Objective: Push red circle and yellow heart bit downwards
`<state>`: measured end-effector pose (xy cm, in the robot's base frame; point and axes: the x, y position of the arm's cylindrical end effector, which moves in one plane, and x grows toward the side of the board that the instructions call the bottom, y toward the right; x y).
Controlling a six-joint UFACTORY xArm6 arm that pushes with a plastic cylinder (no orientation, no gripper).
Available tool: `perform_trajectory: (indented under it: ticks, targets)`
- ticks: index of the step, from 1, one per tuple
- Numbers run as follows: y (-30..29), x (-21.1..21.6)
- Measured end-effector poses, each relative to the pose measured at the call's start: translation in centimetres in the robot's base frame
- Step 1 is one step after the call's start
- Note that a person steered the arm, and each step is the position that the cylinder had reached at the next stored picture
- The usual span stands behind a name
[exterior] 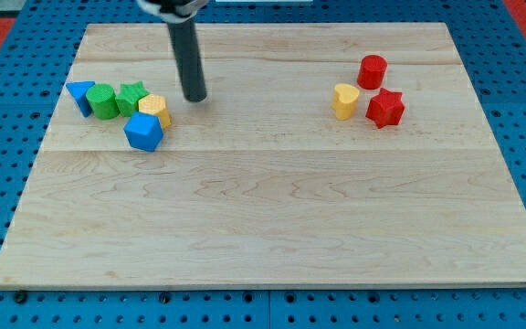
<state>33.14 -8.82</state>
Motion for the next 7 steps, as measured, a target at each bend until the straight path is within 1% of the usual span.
perform_trajectory:
  ticks: [1,2,3,4,5,6,7]
  targets:
    - [0.2,-4.7]
    - [6.9,-7.5]
    - [14.5,-8.9]
    - [24.4,-8.9]
    - [26.6,-5.6]
    - [22.4,-2.7]
    - [20.0,1.4]
